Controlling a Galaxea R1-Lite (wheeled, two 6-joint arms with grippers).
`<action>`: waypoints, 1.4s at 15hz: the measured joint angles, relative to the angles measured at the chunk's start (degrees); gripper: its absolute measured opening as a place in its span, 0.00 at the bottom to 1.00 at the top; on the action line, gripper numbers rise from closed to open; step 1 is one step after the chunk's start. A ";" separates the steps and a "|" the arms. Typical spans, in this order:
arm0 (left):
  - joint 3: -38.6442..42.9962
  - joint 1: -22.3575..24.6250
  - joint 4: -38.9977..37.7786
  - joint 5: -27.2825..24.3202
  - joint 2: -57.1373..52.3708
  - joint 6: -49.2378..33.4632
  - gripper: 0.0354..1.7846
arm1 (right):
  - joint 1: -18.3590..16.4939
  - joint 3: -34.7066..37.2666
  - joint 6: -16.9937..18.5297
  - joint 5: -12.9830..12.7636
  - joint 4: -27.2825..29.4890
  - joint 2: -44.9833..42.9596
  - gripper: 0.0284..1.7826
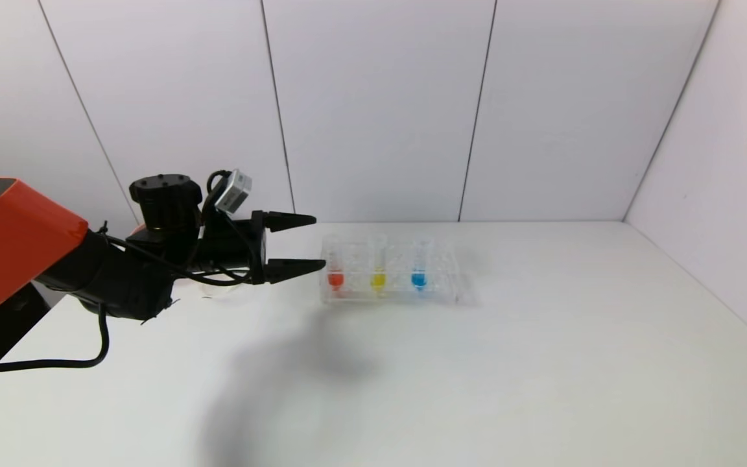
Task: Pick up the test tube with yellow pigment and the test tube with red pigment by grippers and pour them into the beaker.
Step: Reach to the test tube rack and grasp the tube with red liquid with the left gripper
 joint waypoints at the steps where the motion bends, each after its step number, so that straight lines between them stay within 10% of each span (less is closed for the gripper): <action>1: -0.74 -0.55 0.04 0.02 1.05 -0.05 0.99 | 0.00 0.00 0.00 0.00 -0.02 0.00 0.05; 21: -13.75 -3.11 0.45 0.79 13.53 -4.63 0.99 | 0.00 0.00 0.00 0.00 0.00 0.00 0.05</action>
